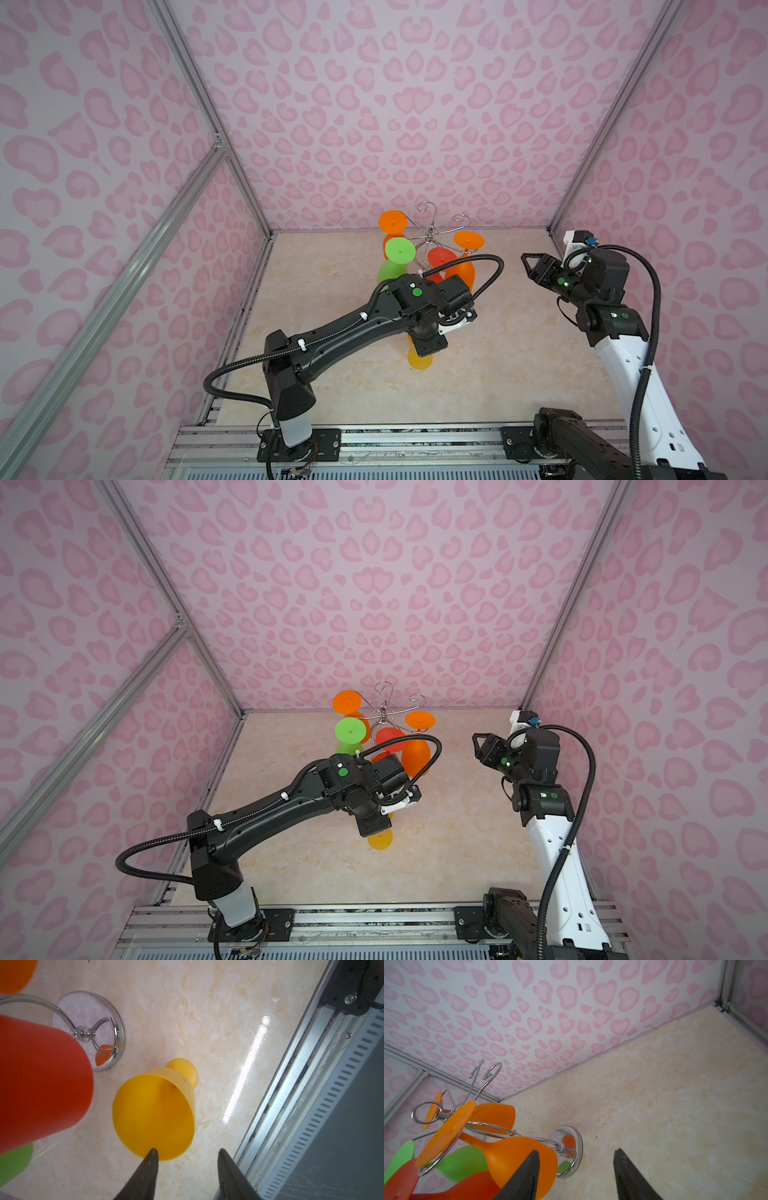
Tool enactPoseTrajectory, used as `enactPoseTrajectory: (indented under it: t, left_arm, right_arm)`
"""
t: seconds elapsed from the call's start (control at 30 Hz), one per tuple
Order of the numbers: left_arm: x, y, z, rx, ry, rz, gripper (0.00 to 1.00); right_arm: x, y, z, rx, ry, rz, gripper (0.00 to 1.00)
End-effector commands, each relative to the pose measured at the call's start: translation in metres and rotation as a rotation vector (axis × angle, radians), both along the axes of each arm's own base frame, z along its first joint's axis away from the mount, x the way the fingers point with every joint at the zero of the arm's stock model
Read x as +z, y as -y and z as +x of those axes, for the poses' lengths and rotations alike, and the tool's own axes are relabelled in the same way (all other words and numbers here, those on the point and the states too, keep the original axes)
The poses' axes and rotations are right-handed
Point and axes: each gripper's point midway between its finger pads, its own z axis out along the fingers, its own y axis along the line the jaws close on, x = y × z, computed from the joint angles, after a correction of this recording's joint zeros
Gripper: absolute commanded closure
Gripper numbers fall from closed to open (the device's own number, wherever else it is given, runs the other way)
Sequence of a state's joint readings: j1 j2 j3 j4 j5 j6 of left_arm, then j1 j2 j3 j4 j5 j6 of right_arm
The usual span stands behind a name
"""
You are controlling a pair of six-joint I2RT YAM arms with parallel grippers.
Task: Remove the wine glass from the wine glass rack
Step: 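Open and raise the left gripper while the right gripper approaches the rack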
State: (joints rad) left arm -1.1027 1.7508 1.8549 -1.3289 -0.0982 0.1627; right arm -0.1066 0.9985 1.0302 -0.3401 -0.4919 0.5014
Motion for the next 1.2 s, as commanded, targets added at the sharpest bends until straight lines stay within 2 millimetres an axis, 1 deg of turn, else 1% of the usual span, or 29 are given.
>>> enactPoseTrajectory:
  t: [0.0,0.1,0.17,0.23,0.33,0.43,0.57,0.7,0.73,0.77,0.8,0.83,0.97,1.07,1.17]
  left_arm:
    - [0.027,-0.014,0.001,0.034,0.065,-0.032,0.51]
    - [0.061,-0.008,-0.008,0.020,0.086,-0.185,0.51]
    - [0.088,-0.005,-0.018,0.000,0.091,-0.323,0.50]
    - [0.114,-0.006,-0.021,0.005,0.130,-0.439,0.51]
    - [0.153,-0.017,-0.016,0.055,0.234,-0.585,0.51]
    - [0.174,-0.038,-0.004,0.128,0.363,-0.641,0.52]
    - [0.184,-0.071,0.026,0.278,0.553,-0.607,0.46]
    - [0.196,-0.103,0.057,0.460,0.658,-0.614,0.44]
    - [0.198,-0.114,0.065,0.517,0.689,-0.618,0.43]
    - [0.201,-0.126,0.073,0.570,0.714,-0.626,0.40]
    - [0.200,-0.135,0.079,0.610,0.730,-0.631,0.30]
    - [0.200,-0.146,0.086,0.653,0.746,-0.640,0.19]
    - [0.189,-0.184,0.107,0.802,0.787,-0.658,0.16]
    - [0.183,-0.195,0.114,0.849,0.789,-0.686,0.15]
    - [0.179,-0.196,0.117,0.851,0.770,-0.710,0.15]
  right_arm:
    - [0.023,-0.008,-0.002,0.031,0.068,0.045,0.42]
    - [0.038,-0.015,-0.006,0.056,0.107,0.104,0.43]
    - [0.052,-0.023,-0.007,0.090,0.147,0.173,0.43]
    - [0.061,-0.033,-0.008,0.131,0.177,0.237,0.43]
    - [0.069,-0.051,-0.008,0.186,0.203,0.304,0.42]
    - [0.070,-0.073,-0.003,0.238,0.200,0.323,0.42]
    - [0.065,-0.098,0.006,0.289,0.182,0.326,0.42]
    - [0.059,-0.111,0.015,0.303,0.164,0.325,0.42]
    - [0.058,-0.113,0.017,0.307,0.159,0.325,0.42]
    - [0.056,-0.116,0.019,0.312,0.154,0.327,0.42]
    - [0.054,-0.118,0.021,0.313,0.150,0.327,0.42]
    - [0.053,-0.120,0.023,0.314,0.147,0.328,0.42]
    - [0.048,-0.125,0.030,0.322,0.128,0.331,0.42]
    - [0.047,-0.127,0.035,0.321,0.124,0.338,0.43]
    - [0.048,-0.128,0.038,0.320,0.124,0.343,0.45]
